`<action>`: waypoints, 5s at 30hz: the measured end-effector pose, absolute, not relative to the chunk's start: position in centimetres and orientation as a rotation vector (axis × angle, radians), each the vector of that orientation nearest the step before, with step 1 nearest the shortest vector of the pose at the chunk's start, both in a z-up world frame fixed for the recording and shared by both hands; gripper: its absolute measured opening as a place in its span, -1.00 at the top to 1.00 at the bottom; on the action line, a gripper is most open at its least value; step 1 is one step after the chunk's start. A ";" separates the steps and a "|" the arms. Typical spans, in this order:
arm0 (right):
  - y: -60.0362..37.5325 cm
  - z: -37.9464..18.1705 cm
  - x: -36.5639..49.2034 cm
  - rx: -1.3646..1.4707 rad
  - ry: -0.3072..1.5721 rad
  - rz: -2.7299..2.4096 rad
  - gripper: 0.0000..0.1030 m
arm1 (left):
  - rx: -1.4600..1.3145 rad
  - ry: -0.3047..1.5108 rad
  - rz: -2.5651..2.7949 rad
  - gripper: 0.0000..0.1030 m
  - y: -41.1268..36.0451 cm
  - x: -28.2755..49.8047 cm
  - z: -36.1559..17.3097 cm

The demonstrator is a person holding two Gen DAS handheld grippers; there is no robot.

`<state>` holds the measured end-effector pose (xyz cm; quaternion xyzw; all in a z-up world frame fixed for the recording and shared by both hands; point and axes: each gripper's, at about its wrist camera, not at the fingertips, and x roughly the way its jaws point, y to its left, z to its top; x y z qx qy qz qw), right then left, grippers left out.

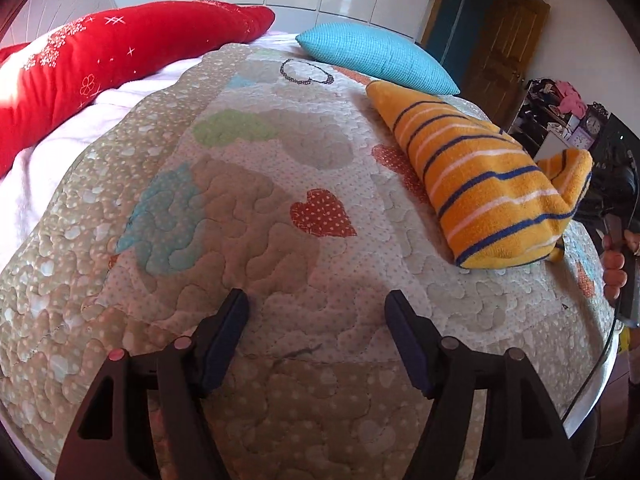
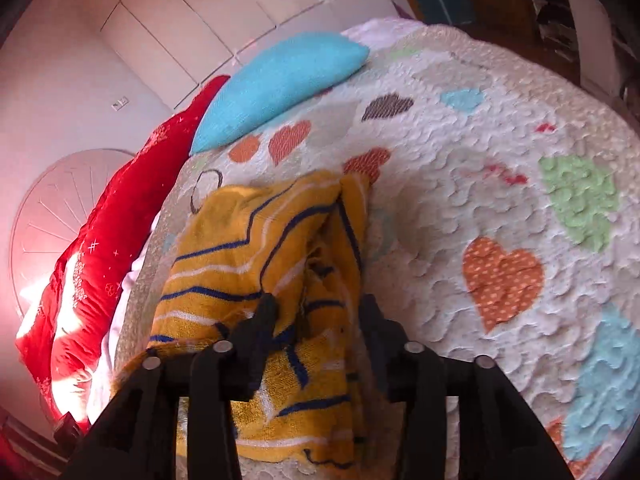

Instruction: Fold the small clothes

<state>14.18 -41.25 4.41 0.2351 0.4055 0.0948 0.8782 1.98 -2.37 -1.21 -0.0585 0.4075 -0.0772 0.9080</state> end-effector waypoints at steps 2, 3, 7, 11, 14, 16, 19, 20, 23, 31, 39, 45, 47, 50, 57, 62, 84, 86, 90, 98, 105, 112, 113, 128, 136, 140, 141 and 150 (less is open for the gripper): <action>-41.5 6.6 12.7 0.470 0.770 0.197 -0.07 | -0.053 0.824 -0.144 -0.47 -3.4 1.7 -1.5; -41.4 7.7 12.0 0.465 0.736 0.209 -0.07 | -0.025 0.819 -0.138 -0.51 -3.8 1.6 -1.6; -38.4 11.1 10.3 0.413 0.651 0.363 0.14 | -0.004 0.827 -0.127 -0.57 -4.3 1.7 -1.7; -33.3 10.5 10.1 0.296 0.720 0.484 0.21 | -0.005 0.833 -0.122 -0.59 -4.3 1.7 -1.7; -32.4 7.7 10.3 0.184 0.795 0.350 0.21 | 0.010 0.836 -0.111 -0.60 -4.5 1.9 -1.8; -33.9 5.1 10.3 0.176 0.859 0.255 0.23 | 0.007 0.835 -0.111 -0.61 -4.4 1.9 -1.8; -37.3 0.9 9.9 0.240 0.956 0.171 0.08 | 0.006 0.832 -0.112 -0.61 -4.4 1.9 -1.8; -38.6 0.0 9.7 0.300 0.963 0.183 0.03 | 0.007 0.832 -0.111 -0.61 -4.4 1.9 -1.9; -40.6 0.1 8.3 0.396 0.928 0.229 0.02 | 0.006 0.832 -0.111 -0.61 -4.4 1.9 -1.9; -39.9 7.2 7.3 0.298 0.733 0.233 -0.02 | 0.013 0.836 -0.106 -0.62 -4.5 1.9 -1.9; -33.7 6.4 15.2 0.212 0.849 0.332 -0.02 | 0.014 0.837 -0.105 -0.63 -4.5 2.0 -1.9; -32.5 3.6 20.1 0.186 0.920 0.295 -0.02 | 0.012 0.836 -0.106 -0.63 -4.5 2.0 -1.9; -33.0 3.6 20.8 0.216 0.924 0.287 -0.02 | 0.010 0.836 -0.108 -0.63 -4.5 2.0 -2.0; -34.1 3.2 21.4 0.260 0.928 0.265 -0.02 | 0.008 0.835 -0.109 -0.63 -4.5 1.9 -2.0; -38.0 2.4 20.0 0.346 0.918 0.157 -0.38 | 0.004 0.831 -0.115 -0.63 -4.4 1.8 -2.0; -42.2 0.9 17.5 0.459 0.894 0.168 -0.57 | -0.005 0.830 -0.126 -0.63 -4.3 1.6 -1.7; -47.6 0.3 11.2 0.647 0.693 0.266 -0.57 | 0.089 0.870 -0.427 -0.63 -24.0 14.2 9.8; -49.0 -0.4 11.2 0.725 0.698 0.251 -0.57 | 0.116 0.915 -0.437 -0.62 -27.2 16.6 9.7; -50.1 -0.5 11.0 0.782 0.686 0.244 -0.57 | 0.202 1.059 -0.404 -0.55 -32.2 21.4 7.0; -47.1 1.7 10.6 0.700 0.663 0.448 -0.54 | 0.318 1.175 -0.356 0.80 -34.2 24.8 4.1; -42.2 1.4 10.7 0.674 0.732 0.766 -0.43 | 0.243 1.179 -0.365 0.88 -35.2 26.9 5.2; -40.8 -1.9 12.6 0.730 0.899 0.864 -0.41 | 0.251 1.213 -0.381 0.89 -35.8 27.2 4.2; -41.0 -2.1 12.9 0.740 0.907 0.874 -0.40 | 0.240 1.206 -0.399 0.89 -35.5 27.2 4.9; -43.2 -2.3 13.2 0.744 0.891 0.821 -0.40 | 0.400 1.191 -0.260 -0.15 -32.1 28.7 3.8; -42.8 -2.8 13.5 0.755 0.899 0.825 -0.40 | 0.238 1.214 -0.253 -0.34 -30.5 29.9 3.3; -43.3 -2.7 13.4 0.775 0.892 0.821 -0.40 | 0.152 1.097 -0.299 -0.34 -27.6 27.1 7.7; -43.7 -2.3 13.3 0.774 0.875 0.807 -0.41 | 0.119 1.078 -0.304 -0.34 -26.4 26.3 8.6; -47.6 -0.6 12.4 0.769 0.744 0.606 -0.42 | -0.005 1.010 -0.211 -0.41 -16.0 18.7 8.3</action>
